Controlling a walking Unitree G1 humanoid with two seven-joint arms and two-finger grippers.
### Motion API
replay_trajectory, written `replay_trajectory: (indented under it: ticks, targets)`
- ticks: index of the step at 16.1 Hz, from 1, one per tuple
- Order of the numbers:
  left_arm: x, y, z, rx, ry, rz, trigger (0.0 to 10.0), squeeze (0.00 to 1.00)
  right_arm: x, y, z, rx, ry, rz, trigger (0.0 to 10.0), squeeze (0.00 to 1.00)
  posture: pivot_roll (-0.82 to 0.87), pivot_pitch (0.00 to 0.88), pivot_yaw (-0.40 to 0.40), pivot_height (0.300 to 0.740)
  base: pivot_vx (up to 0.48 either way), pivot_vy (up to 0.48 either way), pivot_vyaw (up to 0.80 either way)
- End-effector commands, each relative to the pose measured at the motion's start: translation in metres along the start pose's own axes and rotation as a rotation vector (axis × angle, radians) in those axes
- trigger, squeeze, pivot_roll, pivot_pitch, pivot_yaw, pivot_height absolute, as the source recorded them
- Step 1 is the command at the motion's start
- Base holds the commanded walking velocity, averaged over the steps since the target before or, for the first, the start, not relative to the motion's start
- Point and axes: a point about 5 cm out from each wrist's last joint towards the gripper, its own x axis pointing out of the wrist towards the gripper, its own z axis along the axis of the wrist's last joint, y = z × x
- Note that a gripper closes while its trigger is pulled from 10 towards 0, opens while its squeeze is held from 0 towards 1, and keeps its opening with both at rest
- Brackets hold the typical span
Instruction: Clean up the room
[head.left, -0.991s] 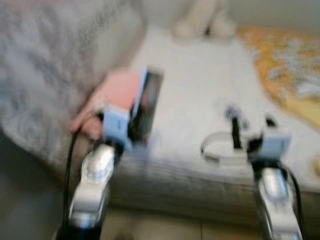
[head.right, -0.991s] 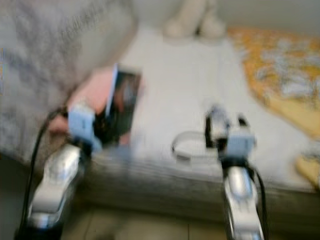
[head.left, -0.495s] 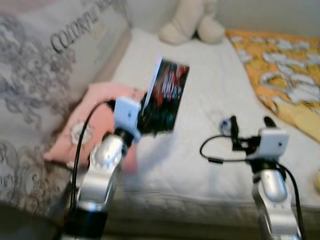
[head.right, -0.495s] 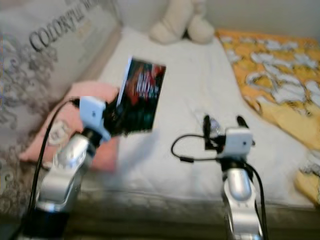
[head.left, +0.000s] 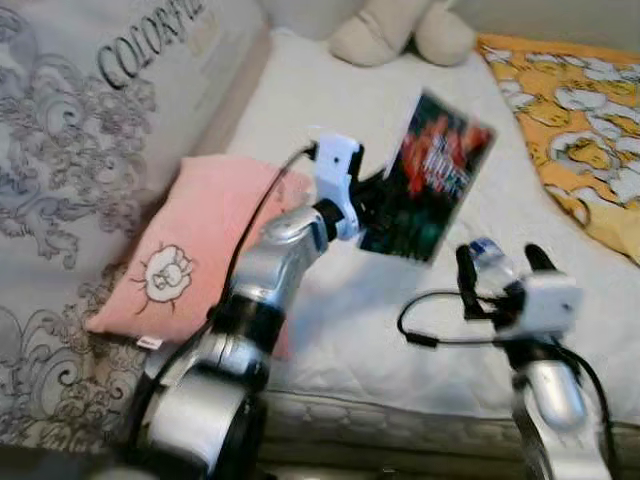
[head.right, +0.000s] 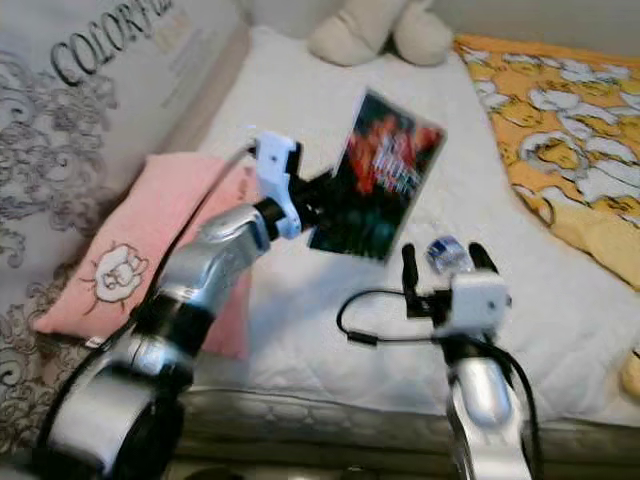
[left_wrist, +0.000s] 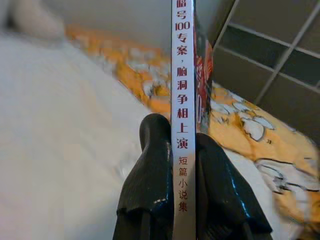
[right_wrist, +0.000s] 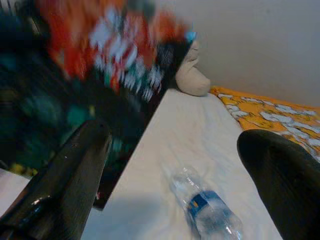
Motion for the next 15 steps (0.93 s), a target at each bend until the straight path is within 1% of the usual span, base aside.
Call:
replay_trajectory:
  ticks: [1,2,3,4,5,6,7,8,9,10,12,13,14,15]
  targets:
    - [-0.005,0.014,-0.006,-0.125,0.004,0.017,10.0,0.0,-0.012,-0.006,0.005,-0.014,0.024,0.0,10.0,0.36,-0.25,0.221,-0.032,0.74,0.0,0.0,0.0]
    - [-0.005,0.015,-0.009,-0.152,0.013,0.003,10.0,0.0,-0.016,-0.006,0.007,-0.018,0.028,0.002,10.0,0.36,-0.26,0.232,-0.035,0.74,0.0,0.0,0.0]
    - [-0.009,0.019,-0.03,-0.175,0.096,0.013,10.0,0.0,-0.031,-0.007,0.014,-0.028,0.057,0.017,10.0,0.35,-0.29,0.282,-0.049,0.74,0.0,0.0,0.0]
    - [-0.013,0.025,-0.042,-0.177,0.137,0.052,10.0,0.0,-0.037,-0.007,0.016,-0.034,0.07,0.029,10.0,0.35,-0.31,0.297,-0.054,0.74,0.0,0.0,0.0]
    - [-0.019,0.033,-0.05,-0.172,0.158,0.116,10.0,0.0,-0.041,-0.007,0.019,-0.038,0.079,0.037,10.0,0.35,-0.32,0.313,-0.057,0.74,0.0,0.0,0.0]
    - [-0.026,0.042,-0.052,-0.166,0.163,0.176,10.0,0.0,-0.045,-0.007,0.021,-0.04,0.085,0.039,10.0,0.35,-0.32,0.323,-0.061,0.74,0.0,0.0,0.0]
    - [-0.031,0.05,-0.05,-0.155,0.164,0.222,10.0,0.0,-0.048,-0.007,0.022,-0.038,0.096,0.036,10.0,0.35,-0.32,0.328,-0.065,0.74,0.0,0.0,0.0]
    - [-0.037,0.06,-0.047,-0.122,0.172,0.27,10.0,0.0,-0.05,-0.005,0.022,-0.032,0.107,0.042,10.0,0.35,-0.32,0.328,-0.064,0.74,0.0,0.0,0.0]
    - [-0.043,0.07,-0.04,-0.103,0.154,0.324,10.0,0.0,-0.051,-0.002,0.023,-0.025,0.111,0.054,10.0,0.35,-0.31,0.325,-0.061,0.74,0.0,0.0,0.0]
    - [-0.045,0.073,-0.036,-0.081,0.152,0.341,10.0,0.0,-0.051,-0.001,0.024,-0.022,0.111,0.055,10.0,0.35,-0.3,0.319,-0.059,0.74,0.0,0.0,0.0]
    - [-0.054,0.089,-0.014,0.024,0.127,0.407,10.0,0.0,-0.053,0.001,0.022,-0.008,0.131,0.057,10.0,0.35,-0.28,0.306,-0.048,0.74,0.0,0.0,0.0]
    - [-0.056,0.091,-0.01,0.036,0.121,0.417,10.0,0.0,-0.054,0.001,0.021,-0.006,0.137,0.057,10.0,0.35,-0.28,0.306,-0.049,0.74,0.0,0.0,0.0]
    - [-0.063,0.097,-0.008,0.042,0.118,0.443,10.0,0.0,-0.055,0.001,0.019,0.002,0.149,0.055,10.0,0.35,-0.26,0.303,-0.05,0.74,0.0,0.0,0.0]
    - [-0.071,0.103,-0.011,0.046,0.138,0.476,10.0,0.64,-0.054,0.003,0.016,0.013,0.156,0.06,10.0,0.35,-0.24,0.297,-0.051,0.74,0.0,0.0,0.0]
